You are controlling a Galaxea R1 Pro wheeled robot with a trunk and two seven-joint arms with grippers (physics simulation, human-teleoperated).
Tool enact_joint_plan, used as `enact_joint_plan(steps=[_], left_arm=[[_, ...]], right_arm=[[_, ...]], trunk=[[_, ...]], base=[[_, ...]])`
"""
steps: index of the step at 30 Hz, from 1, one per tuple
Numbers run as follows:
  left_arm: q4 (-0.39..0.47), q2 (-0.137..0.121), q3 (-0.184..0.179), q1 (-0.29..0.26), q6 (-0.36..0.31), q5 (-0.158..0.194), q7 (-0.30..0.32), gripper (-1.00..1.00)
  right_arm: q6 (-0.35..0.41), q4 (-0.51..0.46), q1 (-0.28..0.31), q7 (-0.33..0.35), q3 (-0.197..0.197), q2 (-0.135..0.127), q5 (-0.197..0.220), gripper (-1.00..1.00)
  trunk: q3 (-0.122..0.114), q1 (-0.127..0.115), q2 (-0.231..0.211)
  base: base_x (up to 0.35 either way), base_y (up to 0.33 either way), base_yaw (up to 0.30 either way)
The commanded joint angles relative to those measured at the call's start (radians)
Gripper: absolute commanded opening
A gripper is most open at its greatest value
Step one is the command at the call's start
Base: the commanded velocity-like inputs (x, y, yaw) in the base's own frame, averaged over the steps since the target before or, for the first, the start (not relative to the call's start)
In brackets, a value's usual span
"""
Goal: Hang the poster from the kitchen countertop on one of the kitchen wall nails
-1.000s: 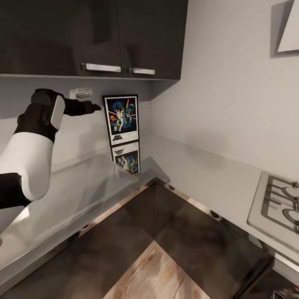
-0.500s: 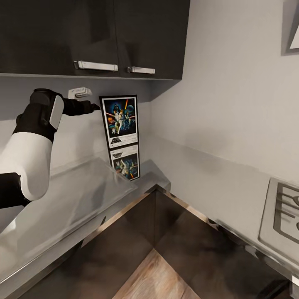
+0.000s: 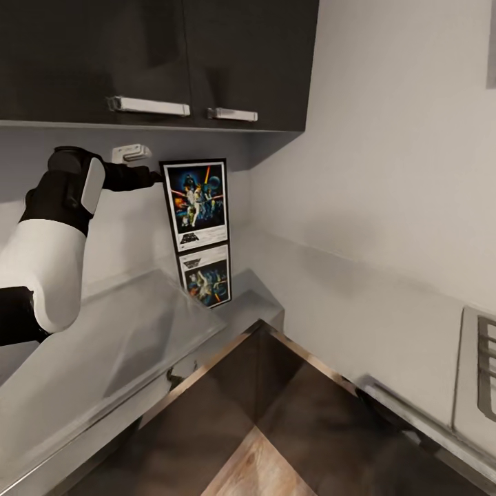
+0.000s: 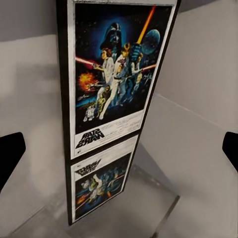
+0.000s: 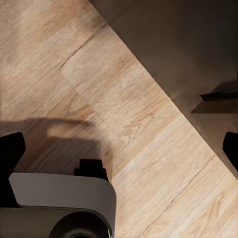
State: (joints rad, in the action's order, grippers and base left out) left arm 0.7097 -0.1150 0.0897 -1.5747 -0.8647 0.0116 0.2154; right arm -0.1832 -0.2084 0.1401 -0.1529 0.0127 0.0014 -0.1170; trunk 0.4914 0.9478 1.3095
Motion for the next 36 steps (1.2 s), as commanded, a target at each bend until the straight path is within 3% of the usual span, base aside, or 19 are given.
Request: enact_joint_plan(steps=[1, 16, 26, 36], left_arm=[[0.001, 0.000, 0.002, -0.001, -0.005, 0.001, 0.002, 1.00], [0.004, 0.000, 0.003, -0.001, -0.008, 0.001, 0.003, 1.00], [0.000, -0.006, 0.004, -0.001, -0.008, 0.002, 0.005, 1.00], [0.006, -0.006, 0.004, -0.001, -0.010, 0.002, 0.005, 1.00]], right_arm=[[-0.001, 0.001, 0.001, -0.007, 0.001, 0.000, -0.010, 1.00], [0.004, 0.015, -0.001, -0.006, 0.000, 0.000, -0.010, 1.00], [-0.002, 0.230, -0.028, -0.006, -0.002, -0.008, -0.002, 1.00], [-0.002, 0.263, -0.060, -0.007, -0.005, -0.009, 0.000, 1.00]], trunk=[[0.001, 0.001, 0.001], [0.001, 0.001, 0.001], [0.001, 0.001, 0.001], [0.001, 0.001, 0.001]], base=[[0.323, 0.000, 0.000], [0.274, 0.000, 0.000], [0.028, 0.000, 0.000], [0.000, 0.000, 0.000]])
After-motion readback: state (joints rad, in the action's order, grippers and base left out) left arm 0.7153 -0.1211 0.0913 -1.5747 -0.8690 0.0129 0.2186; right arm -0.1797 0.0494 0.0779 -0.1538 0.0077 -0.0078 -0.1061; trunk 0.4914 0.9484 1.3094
